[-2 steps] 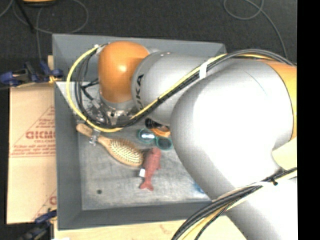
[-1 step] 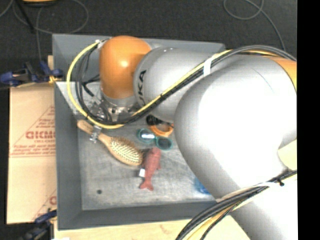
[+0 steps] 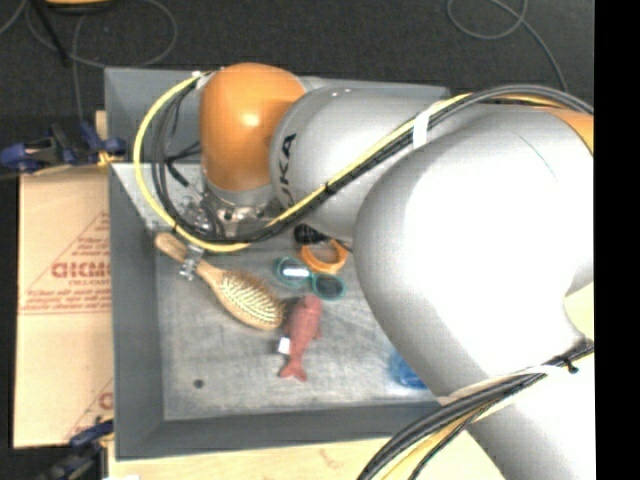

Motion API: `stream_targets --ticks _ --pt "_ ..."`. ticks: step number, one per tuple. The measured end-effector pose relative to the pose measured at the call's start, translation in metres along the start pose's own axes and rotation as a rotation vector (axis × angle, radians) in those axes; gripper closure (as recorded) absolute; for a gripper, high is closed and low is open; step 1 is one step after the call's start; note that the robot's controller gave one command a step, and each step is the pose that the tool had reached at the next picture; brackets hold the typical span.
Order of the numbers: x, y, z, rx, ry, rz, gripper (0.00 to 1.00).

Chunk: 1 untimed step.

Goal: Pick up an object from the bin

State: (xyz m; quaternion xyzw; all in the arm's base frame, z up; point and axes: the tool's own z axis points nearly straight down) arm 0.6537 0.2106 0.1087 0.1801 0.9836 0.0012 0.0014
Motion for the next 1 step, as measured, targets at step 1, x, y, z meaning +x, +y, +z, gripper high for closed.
stream_targets --ticks 1 --pt "-0.0003 0.0001 -0.0077 -0.001 -0.001 0.000 1.00"
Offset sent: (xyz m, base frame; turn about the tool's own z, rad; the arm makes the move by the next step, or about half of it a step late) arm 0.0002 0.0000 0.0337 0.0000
